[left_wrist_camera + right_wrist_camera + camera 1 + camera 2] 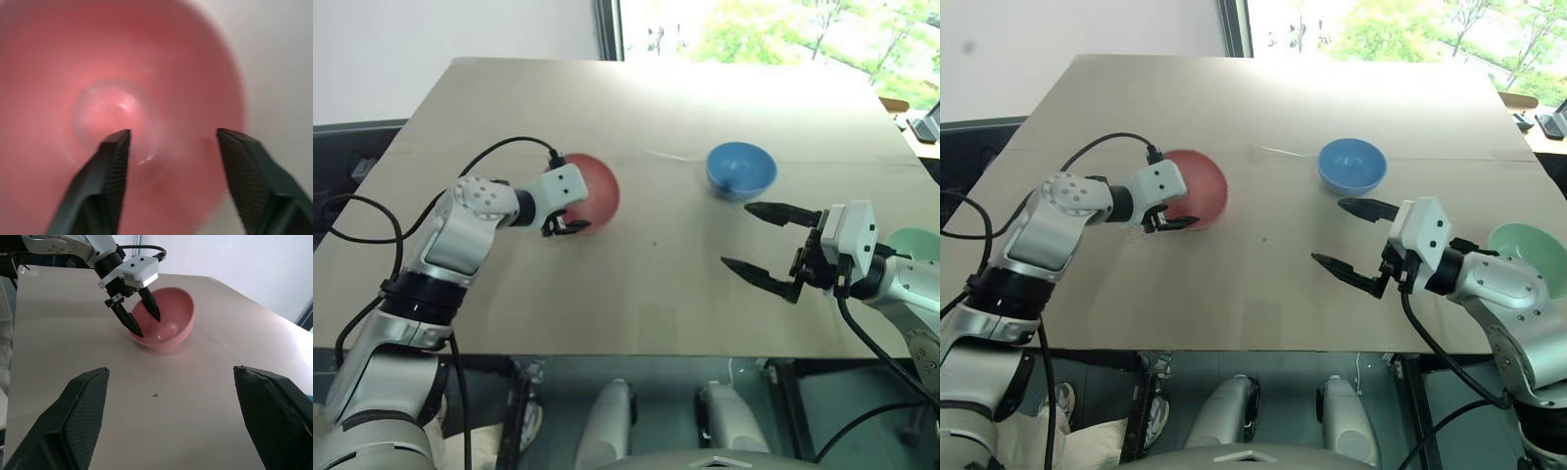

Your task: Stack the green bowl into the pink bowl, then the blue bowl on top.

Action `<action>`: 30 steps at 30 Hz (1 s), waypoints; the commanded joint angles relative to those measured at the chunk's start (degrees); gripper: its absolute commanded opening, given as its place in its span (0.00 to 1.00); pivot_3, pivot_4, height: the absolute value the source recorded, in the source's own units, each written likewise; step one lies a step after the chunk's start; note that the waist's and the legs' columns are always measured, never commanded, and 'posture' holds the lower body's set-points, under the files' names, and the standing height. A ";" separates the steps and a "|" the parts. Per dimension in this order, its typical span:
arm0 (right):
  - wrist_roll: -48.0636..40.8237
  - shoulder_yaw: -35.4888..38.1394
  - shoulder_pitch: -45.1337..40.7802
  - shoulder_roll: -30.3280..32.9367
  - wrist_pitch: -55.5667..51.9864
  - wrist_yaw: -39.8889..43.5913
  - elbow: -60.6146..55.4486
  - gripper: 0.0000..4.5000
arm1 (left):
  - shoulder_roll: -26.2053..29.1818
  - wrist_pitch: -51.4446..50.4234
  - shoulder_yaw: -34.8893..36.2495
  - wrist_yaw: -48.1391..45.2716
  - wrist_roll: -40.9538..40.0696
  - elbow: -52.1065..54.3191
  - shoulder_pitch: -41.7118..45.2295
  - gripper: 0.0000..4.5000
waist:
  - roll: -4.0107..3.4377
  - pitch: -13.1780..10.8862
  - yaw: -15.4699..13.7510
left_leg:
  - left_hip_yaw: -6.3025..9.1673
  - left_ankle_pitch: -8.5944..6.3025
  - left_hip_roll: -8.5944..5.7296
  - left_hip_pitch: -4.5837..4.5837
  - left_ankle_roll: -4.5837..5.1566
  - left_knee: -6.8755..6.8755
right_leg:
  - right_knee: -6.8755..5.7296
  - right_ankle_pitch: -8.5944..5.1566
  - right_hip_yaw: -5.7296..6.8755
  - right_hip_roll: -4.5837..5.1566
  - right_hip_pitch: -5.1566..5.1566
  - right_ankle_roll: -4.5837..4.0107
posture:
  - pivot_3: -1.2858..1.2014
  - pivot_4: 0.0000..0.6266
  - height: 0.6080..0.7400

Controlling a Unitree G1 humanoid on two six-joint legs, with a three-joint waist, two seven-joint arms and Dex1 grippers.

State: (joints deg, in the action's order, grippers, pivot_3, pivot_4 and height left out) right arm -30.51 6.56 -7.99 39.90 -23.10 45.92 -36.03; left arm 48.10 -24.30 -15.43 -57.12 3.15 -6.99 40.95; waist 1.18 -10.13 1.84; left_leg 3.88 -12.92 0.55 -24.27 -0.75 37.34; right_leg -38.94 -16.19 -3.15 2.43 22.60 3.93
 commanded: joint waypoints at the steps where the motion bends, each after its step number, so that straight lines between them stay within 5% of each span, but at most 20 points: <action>1: 0.28 0.14 -0.44 -0.49 1.52 -0.68 -1.03 0.96 | -0.56 0.64 1.22 -0.71 -0.05 -0.58 2.57 0.39 | 0.00 0.00 0.01 | 0.00 0.00 0.00 0.01 0.00 0.00 | -0.01 0.00 0.00 0.00 -0.01 0.00 | 0.52 0.24 1.00; 9: 1.25 0.10 0.94 -1.17 2.17 -1.17 -1.23 0.96 | 2.77 0.11 3.26 -5.88 -1.80 0.85 3.95 0.34 | 0.00 0.00 0.41 | -0.09 0.00 0.04 0.22 0.00 -0.04 | 0.00 0.00 -0.10 -0.04 -0.16 -0.01 | 0.52 0.24 1.00; 15: 1.08 -0.46 0.66 -1.61 2.70 -1.09 -0.66 0.96 | 2.14 0.59 2.17 -4.28 0.22 3.33 3.15 0.69 | 0.00 0.00 0.24 | -0.10 0.00 0.04 0.22 0.00 -0.04 | -0.02 0.00 -0.11 -0.04 -0.15 -0.01 | 0.52 0.24 1.00; 25: 1.29 -1.27 -0.37 -1.95 2.56 -1.38 0.08 0.96 | -0.08 1.99 -2.54 -0.25 8.28 1.19 2.09 0.69 | 0.00 0.00 0.19 | -0.09 0.00 0.04 0.23 0.00 -0.03 | -0.04 0.00 -0.11 -0.04 -0.15 -0.01 | 0.52 0.24 1.00; 30: 1.39 -1.42 -0.56 -2.14 2.48 -1.71 0.10 0.96 | -1.98 0.87 -2.36 1.16 9.88 0.44 2.80 0.34 | 0.00 -0.01 0.18 | -0.09 0.00 0.03 0.21 0.00 -0.03 | -0.02 0.00 -0.11 -0.04 -0.14 -0.01 | 0.52 0.24 1.00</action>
State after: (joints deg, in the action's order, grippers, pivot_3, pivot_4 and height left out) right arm -29.17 4.66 -7.79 37.88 -21.78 44.48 -34.88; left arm 46.14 -23.31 -18.72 -56.80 12.30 -6.96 42.52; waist 1.18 -10.14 2.01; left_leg 3.79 -12.92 0.58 -24.06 -0.75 37.31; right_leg -38.97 -16.20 -3.26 2.39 22.46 3.92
